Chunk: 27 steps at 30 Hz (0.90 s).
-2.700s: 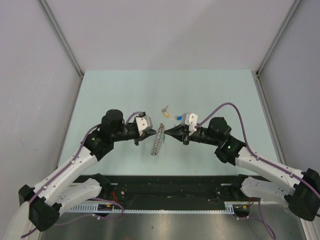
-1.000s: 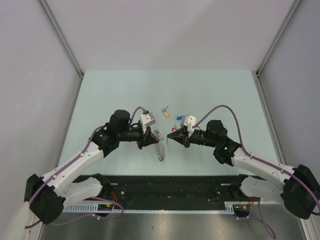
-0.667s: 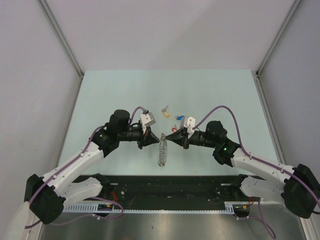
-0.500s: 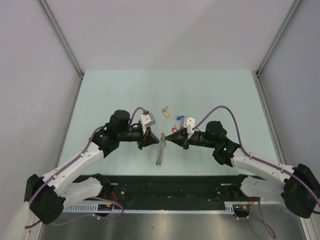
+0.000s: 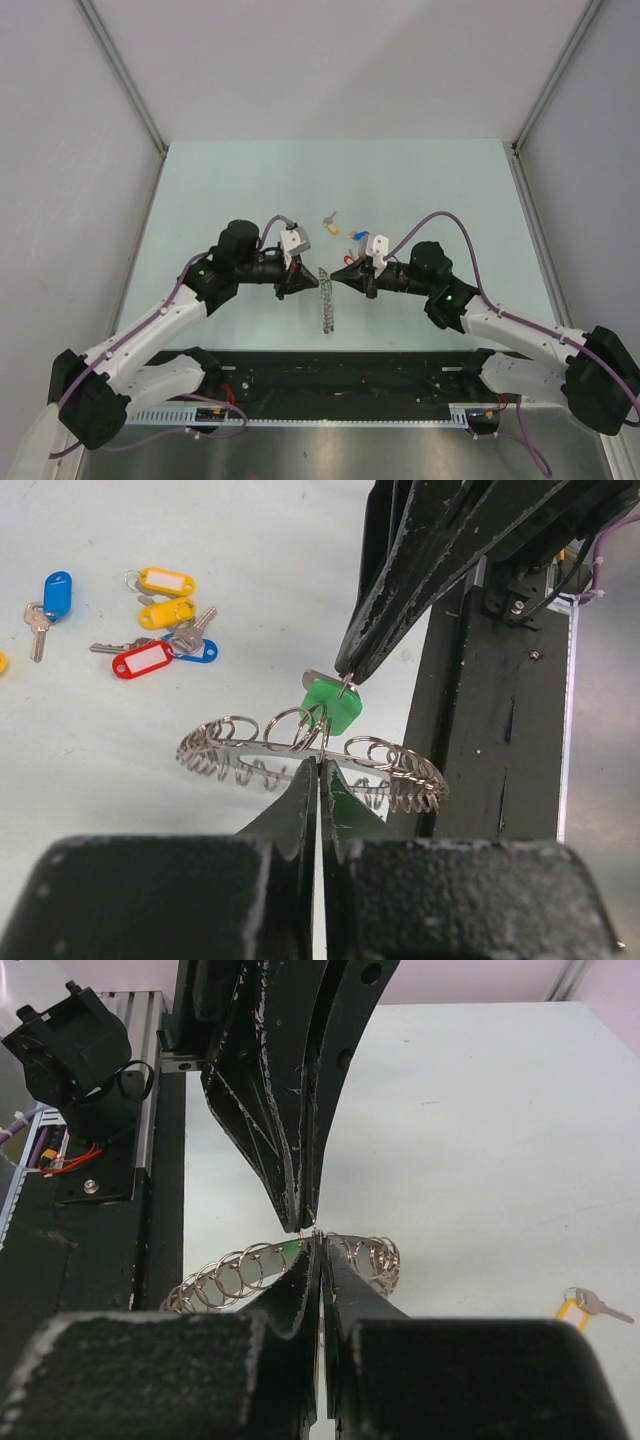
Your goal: Put the keys on the keyring
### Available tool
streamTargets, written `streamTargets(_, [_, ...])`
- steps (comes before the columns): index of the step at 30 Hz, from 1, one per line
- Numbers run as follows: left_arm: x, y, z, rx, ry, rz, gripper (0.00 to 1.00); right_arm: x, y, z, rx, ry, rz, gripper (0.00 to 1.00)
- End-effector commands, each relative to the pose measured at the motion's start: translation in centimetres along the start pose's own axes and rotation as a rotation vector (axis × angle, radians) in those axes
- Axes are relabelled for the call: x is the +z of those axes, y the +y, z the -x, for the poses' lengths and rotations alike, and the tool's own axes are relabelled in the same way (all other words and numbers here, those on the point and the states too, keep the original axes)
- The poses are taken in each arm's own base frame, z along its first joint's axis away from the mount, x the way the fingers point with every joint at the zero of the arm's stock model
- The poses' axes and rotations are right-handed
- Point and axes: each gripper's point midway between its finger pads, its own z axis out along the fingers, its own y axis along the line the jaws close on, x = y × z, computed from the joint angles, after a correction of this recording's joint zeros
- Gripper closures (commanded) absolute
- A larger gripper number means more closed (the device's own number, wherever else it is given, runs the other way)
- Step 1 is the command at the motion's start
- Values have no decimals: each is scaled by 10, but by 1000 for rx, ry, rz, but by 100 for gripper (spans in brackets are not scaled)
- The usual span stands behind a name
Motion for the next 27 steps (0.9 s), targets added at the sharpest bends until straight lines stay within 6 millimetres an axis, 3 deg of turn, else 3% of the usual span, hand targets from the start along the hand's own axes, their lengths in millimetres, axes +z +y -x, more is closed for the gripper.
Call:
streamTargets(1, [-4,-8,19,80,-70,-38,100,3,2,9,-36,-34,19,100])
streamTargets(27, [-4,-7,19,79,-72,-37,100,5,2,7,-21,-31,20,100])
